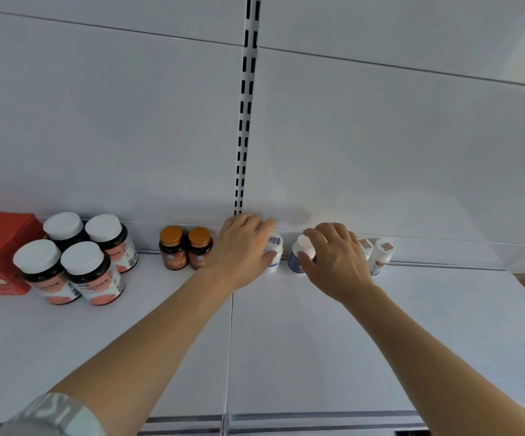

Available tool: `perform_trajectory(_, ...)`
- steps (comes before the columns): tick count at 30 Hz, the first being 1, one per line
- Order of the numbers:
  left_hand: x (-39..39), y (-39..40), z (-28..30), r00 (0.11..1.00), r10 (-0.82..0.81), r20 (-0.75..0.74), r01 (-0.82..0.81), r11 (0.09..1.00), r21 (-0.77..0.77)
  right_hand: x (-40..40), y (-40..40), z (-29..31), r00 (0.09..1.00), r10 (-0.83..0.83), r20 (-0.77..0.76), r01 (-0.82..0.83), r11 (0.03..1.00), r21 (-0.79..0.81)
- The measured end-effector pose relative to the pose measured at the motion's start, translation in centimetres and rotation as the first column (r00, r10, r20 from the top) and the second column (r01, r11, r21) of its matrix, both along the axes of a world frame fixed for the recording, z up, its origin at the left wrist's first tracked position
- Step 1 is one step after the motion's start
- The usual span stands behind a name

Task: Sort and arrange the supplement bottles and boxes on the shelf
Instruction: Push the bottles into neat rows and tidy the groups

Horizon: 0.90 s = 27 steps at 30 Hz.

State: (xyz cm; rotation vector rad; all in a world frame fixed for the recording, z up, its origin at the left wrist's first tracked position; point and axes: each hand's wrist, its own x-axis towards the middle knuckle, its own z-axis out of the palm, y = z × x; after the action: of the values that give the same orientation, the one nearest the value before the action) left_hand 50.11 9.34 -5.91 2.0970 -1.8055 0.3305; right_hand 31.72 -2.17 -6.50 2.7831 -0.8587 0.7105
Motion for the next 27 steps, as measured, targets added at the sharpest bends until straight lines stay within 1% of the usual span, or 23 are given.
perform_trajectory(5,-3.0,-2.0,-0.6,0.997,-0.080,0.016,0.081,0.996,-0.034,-3.3,-1.7,0.1,0.998,-0.057,-0.006,0.057,0.998,0.008)
perform_trajectory(9,-4.7,-3.6,-1.1,0.995,-0.087,0.047,0.088,0.996,-0.023,-4.8,-3.0,-0.4,0.998,-0.049,-0.035,0.049,0.999,-0.005)
perform_trajectory(12,-5.7,-4.6,-1.7,0.996,-0.042,0.074,0.041,0.999,0.018,-5.4,-4.2,-0.9,0.999,0.004,-0.041,-0.004,1.000,-0.001)
perform_trajectory(15,-6.5,-5.4,-2.2,0.989,0.052,0.140,-0.062,0.995,0.074,-5.8,-5.3,-1.5,0.995,0.074,-0.064,-0.074,0.997,-0.002)
perform_trajectory(18,-7.0,-5.7,-2.5,0.978,0.110,0.175,-0.127,0.988,0.089,-5.6,-6.3,-2.0,0.991,0.097,-0.088,-0.098,0.995,0.003)
perform_trajectory(22,-7.1,-6.0,-2.9,0.977,0.132,0.169,-0.149,0.984,0.098,-5.2,-7.3,-2.7,0.985,0.144,-0.096,-0.144,0.990,0.011)
perform_trajectory(27,-7.0,-6.0,-2.6,0.985,0.117,0.129,-0.129,0.987,0.093,-5.1,-7.8,-2.9,0.980,0.184,-0.081,-0.182,0.983,0.025)
